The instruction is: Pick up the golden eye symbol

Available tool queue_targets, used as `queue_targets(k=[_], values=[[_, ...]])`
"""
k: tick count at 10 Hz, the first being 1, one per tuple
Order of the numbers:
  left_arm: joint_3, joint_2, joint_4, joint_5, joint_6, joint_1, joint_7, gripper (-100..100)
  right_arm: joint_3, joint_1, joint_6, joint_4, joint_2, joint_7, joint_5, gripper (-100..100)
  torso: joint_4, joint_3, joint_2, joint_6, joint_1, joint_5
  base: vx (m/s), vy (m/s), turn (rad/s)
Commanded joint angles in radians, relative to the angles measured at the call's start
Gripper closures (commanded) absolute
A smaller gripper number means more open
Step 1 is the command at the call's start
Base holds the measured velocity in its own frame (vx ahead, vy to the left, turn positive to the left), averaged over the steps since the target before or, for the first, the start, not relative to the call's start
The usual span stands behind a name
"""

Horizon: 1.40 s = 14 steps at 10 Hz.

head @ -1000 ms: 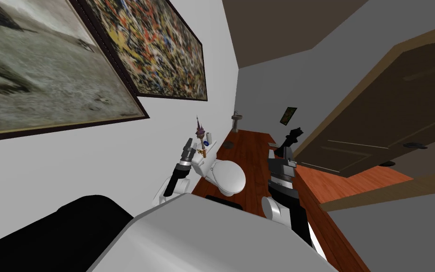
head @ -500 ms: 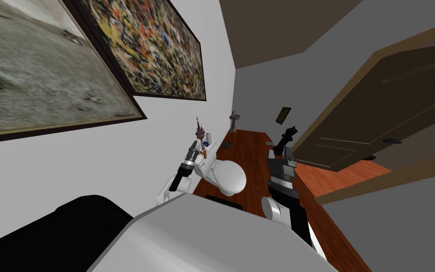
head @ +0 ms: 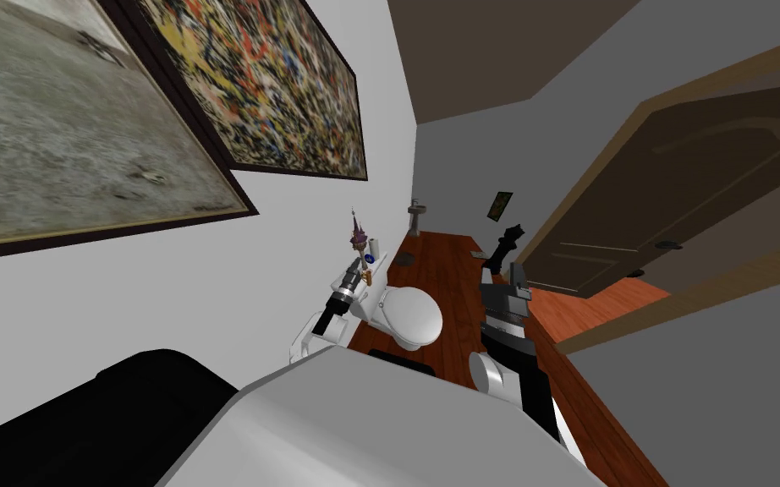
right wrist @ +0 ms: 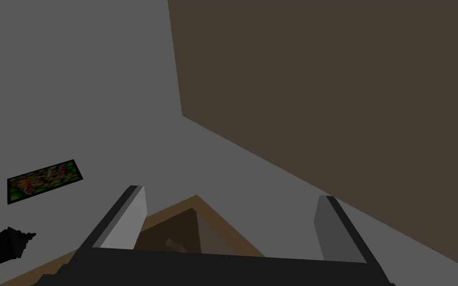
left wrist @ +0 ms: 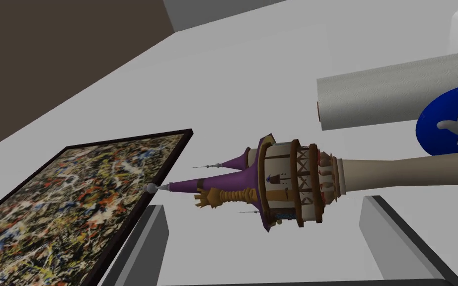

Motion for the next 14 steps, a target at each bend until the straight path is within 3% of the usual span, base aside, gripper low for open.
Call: queue_targets(k=[1, 13, 14], values=[[-0.012, 0.005, 0.042, -0.006, 0.034, -0.018, 0.002, -100, 0.000, 0.000, 0.000, 0.000, 0.000, 0.000, 0.000, 0, 0.000, 0.000, 0.000, 0.000, 0.000, 0.000, -0.005, 0.065, -0.090], [-0.074, 0.087, 0.244, -0.031, 0.264, -0.109, 0.030, -100, 0.000, 0.000, 0.000, 0.000, 0.000, 0.000, 0.000, 0, 0.000, 0.000, -0.001, 0.000, -0.002, 0.000, -0.005, 0.058, -0.073], [-0.072, 0.075, 0.229, -0.033, 0.258, -0.108, 0.025, -100, 0.000, 0.000, 0.000, 0.000, 0.000, 0.000, 0.000, 0, 0.000, 0.000, -0.001, 0.000, -0.001, 0.000, -0.001, 0.026, -0.014]])
